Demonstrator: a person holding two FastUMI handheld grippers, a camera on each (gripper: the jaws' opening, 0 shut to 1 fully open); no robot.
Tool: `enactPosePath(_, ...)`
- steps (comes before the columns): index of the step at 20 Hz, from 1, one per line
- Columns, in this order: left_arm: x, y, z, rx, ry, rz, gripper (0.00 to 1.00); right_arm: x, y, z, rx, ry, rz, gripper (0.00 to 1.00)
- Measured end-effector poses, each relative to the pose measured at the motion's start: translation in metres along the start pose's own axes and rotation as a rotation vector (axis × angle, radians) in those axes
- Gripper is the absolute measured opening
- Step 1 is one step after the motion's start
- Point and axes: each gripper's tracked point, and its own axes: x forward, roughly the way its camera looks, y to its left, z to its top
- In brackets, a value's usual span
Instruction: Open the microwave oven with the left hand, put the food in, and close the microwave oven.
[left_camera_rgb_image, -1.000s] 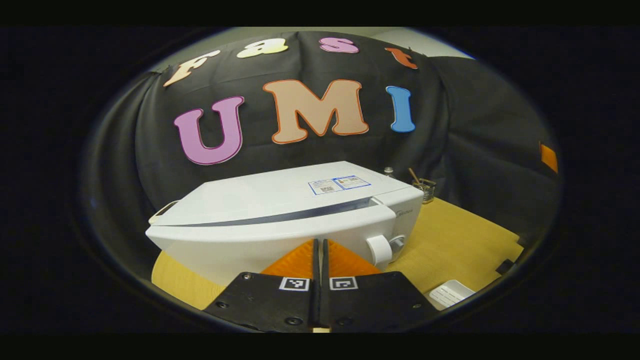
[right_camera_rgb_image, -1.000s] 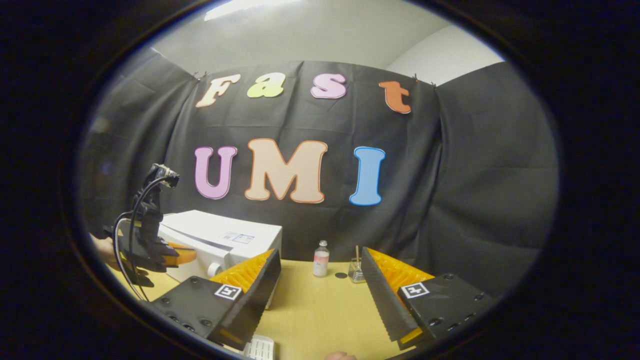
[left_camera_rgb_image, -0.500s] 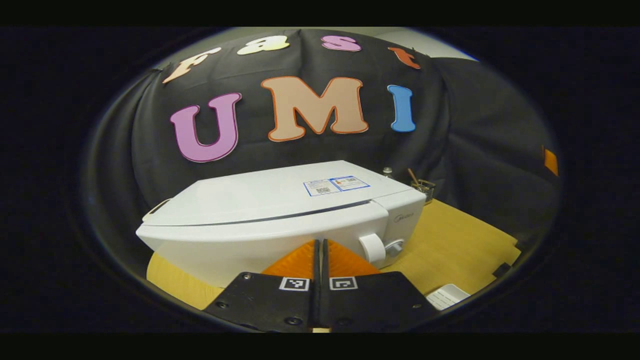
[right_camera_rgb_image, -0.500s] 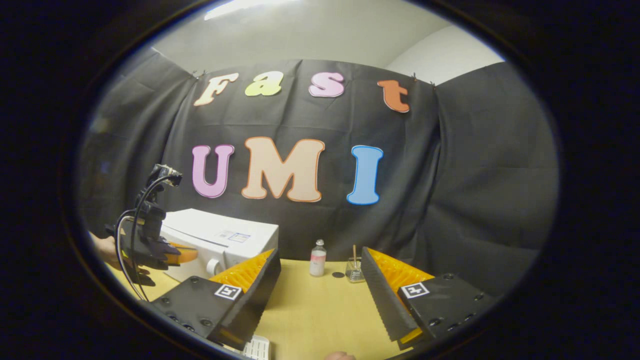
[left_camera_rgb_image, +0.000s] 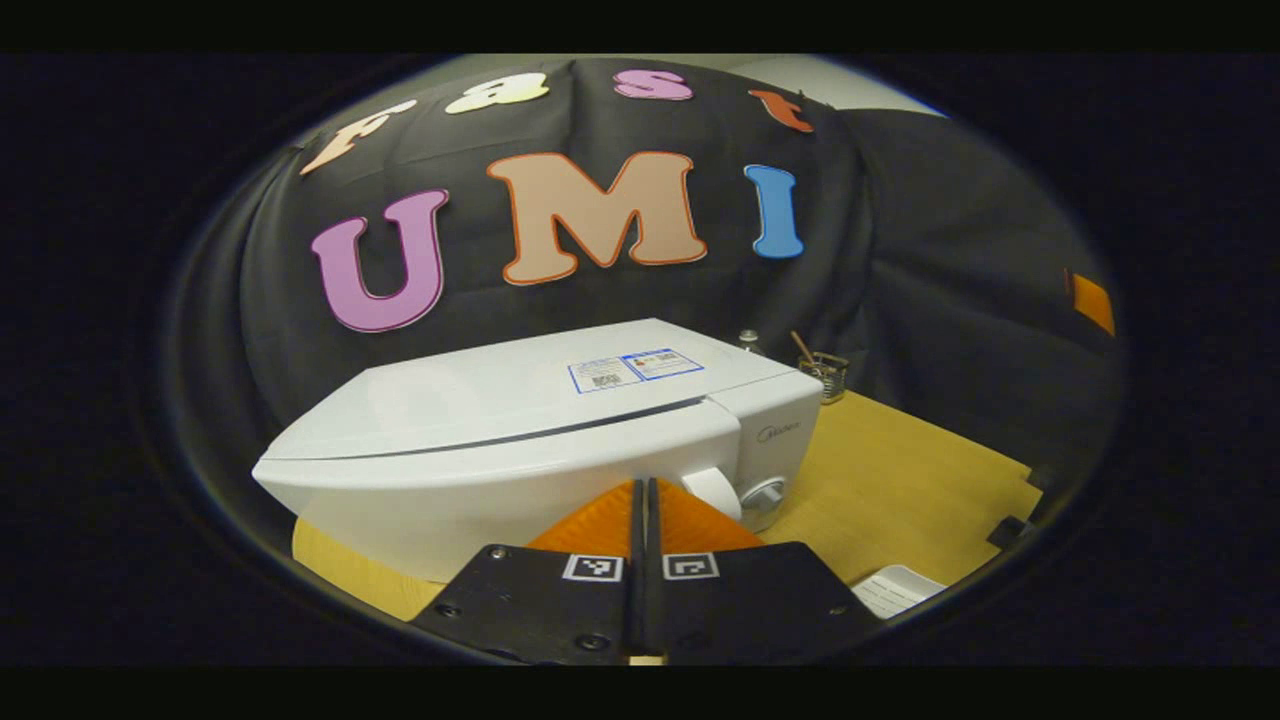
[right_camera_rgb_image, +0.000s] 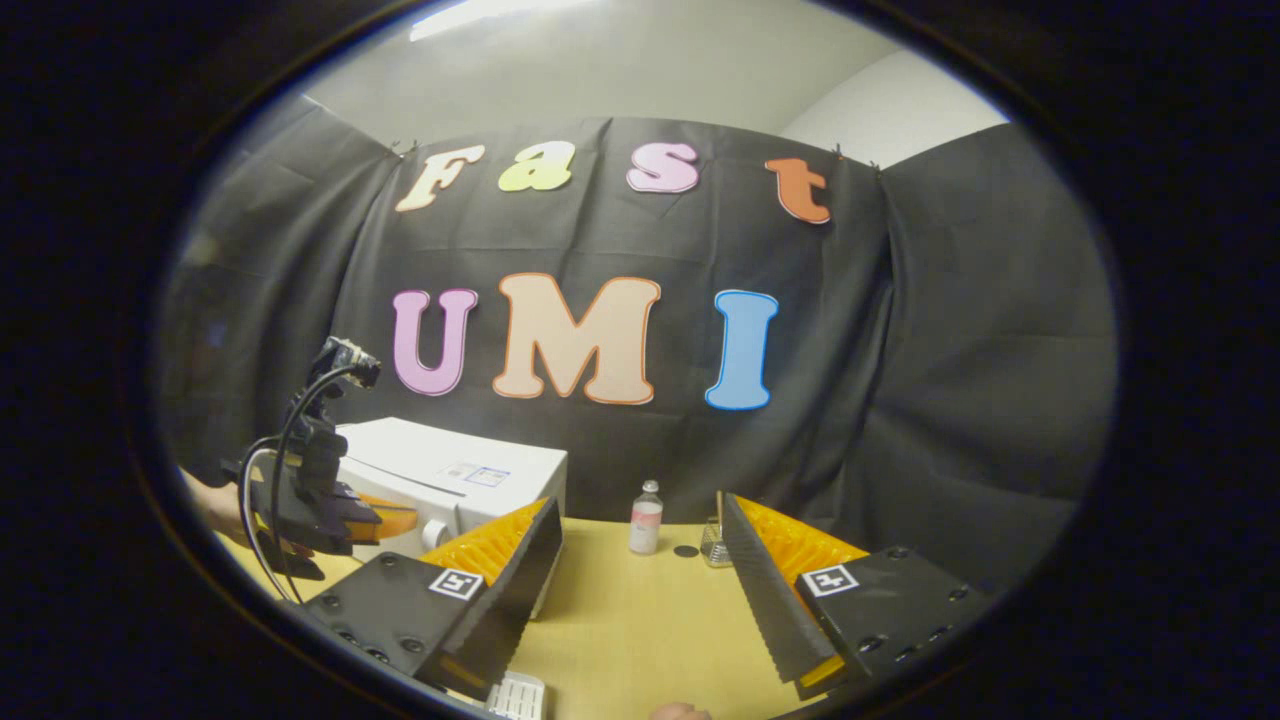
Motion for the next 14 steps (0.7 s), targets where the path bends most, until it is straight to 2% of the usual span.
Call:
enactPosePath(1, 0.0, -0.001, -0.002, -0.005, 0.0, -0.004, 0.02, -0.001, -0.001, 0.0, -0.004, 0.002, 0.001, 0.99)
enactPosePath(2, 0.003, -0.001, -0.001, -0.008, -0.001, -0.004, 0.02, -0.001, -0.002, -0.002, -0.009, 0.007, 0.001, 0.96)
enactPosePath(3, 0.005, 0.007, 0.006, 0.004, -0.026, 0.04, 0.02, -0.003, -0.002, -0.001, -0.012, 0.009, -0.001, 0.96)
enactPosePath(5, 0.012, -0.003, -0.008, -0.045, 0.035, 0.006, 0.01, -0.005, 0.0, 0.0, -0.012, 0.01, 0.002, 0.96)
enactPosePath(6, 0.012, -0.006, -0.004, -0.049, 0.025, 0.004, 0.01, -0.007, 0.0, -0.001, -0.018, 0.009, 0.003, 0.96)
enactPosePath(9, 0.005, -0.001, 0.009, -0.011, 0.003, 0.033, 0.0, -0.011, 0.003, 0.0, -0.023, 0.01, 0.01, 0.96)
enactPosePath(11, -0.005, 0.003, 0.025, -0.013, -0.038, 0.064, 0.01, -0.009, 0.004, 0.0, -0.034, 0.014, 0.009, 0.96)
enactPosePath(13, -0.023, 0.006, 0.049, -0.062, -0.091, 0.08, 0.02, -0.008, 0.009, -0.001, -0.034, 0.02, 0.016, 0.96)
enactPosePath(14, -0.033, 0.006, 0.062, -0.084, -0.12, 0.077, 0.0, -0.008, 0.012, 0.002, -0.029, 0.016, 0.023, 0.97)
